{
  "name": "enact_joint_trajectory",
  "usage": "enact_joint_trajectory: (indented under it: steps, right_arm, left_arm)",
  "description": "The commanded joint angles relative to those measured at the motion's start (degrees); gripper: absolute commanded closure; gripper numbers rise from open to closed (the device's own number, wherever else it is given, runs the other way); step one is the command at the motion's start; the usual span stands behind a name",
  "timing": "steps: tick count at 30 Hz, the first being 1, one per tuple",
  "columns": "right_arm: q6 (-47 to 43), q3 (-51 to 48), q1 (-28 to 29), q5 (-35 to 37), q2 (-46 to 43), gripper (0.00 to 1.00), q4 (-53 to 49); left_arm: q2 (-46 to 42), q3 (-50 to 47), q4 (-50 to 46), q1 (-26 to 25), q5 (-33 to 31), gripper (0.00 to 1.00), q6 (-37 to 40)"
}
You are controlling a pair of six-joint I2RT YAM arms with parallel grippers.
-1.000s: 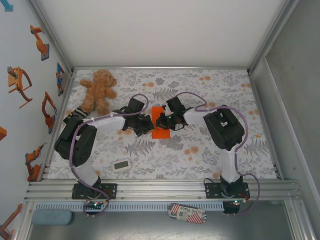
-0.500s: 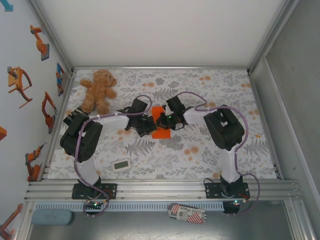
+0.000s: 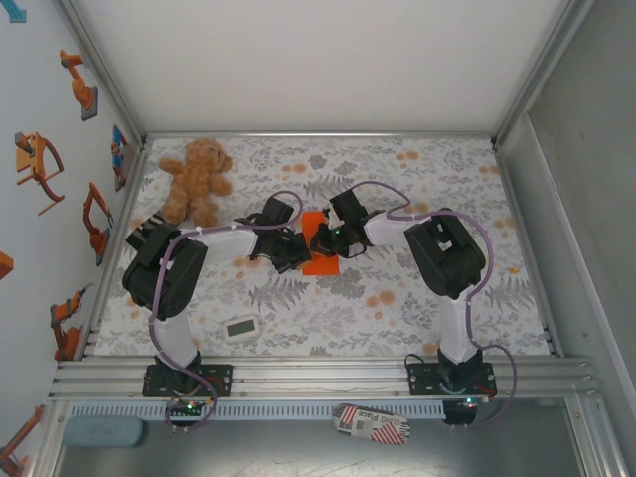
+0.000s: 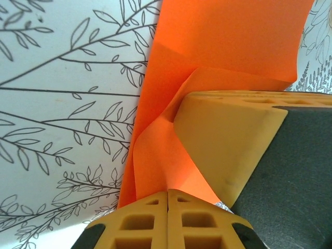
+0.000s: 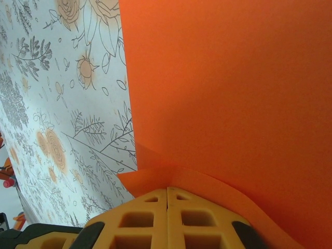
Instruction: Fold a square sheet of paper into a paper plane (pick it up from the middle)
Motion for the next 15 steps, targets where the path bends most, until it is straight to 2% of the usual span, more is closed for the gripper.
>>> enact_joint_trajectory:
  steps: [1,15]
  right_arm:
    - [-0.97,-0.21,0.19,3.71,3.01,1.0,-5.35]
    - [-1.17,-0.09,0.19,3.69,3.07,1.0,-5.66]
  left_arm:
    - [1.19,0.41,-1.8,0.03,-1.17,1.0,1.72]
    - [0.16,0.41,-2.34,0.72,-2.01,1.0,2.18]
